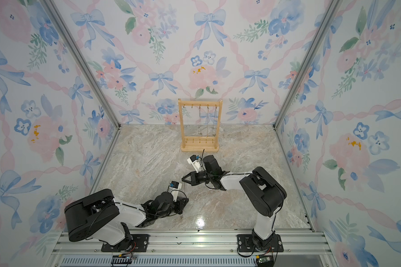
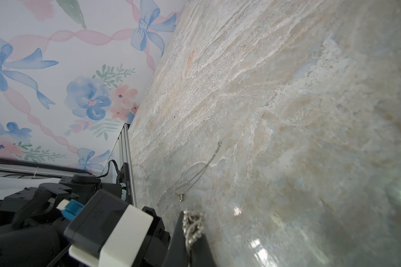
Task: Take the necklace off the jewelry display stand
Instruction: Place the necklace at the center of the board.
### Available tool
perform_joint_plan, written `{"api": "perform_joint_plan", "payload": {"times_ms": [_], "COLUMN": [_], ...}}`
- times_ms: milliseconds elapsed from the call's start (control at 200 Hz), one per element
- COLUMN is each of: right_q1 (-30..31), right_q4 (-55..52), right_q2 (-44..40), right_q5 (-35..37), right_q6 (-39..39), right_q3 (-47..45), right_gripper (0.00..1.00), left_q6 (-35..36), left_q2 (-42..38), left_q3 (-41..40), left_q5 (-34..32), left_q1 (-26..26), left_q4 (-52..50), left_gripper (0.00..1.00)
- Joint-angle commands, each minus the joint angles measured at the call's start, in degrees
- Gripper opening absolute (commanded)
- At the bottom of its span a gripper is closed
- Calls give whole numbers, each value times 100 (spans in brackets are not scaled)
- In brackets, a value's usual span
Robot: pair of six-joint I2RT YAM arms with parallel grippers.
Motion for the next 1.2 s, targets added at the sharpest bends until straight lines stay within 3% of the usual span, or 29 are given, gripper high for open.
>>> {"api": "perform_joint_plan", "payload": {"times_ms": [0,280,1195], "right_q1": [-61,-62,-89], "right_q4": [186,57,-161], "right_q2": [146,262,614], "right_q5": [-105,-48,-104], "right_q6": [58,-68,-182], "right_q3": [145,158,451], "right_gripper": [0,0,0], "left_q6": [202,213,292], "left_q2": [24,-256,-775], "left_q3": [-128,-172,-240], "left_q5": [-364,-535,-899], "left_q1": [69,57,3], "left_q4": [-1105,-1720,-1853], "left_gripper": [0,1,24]}}
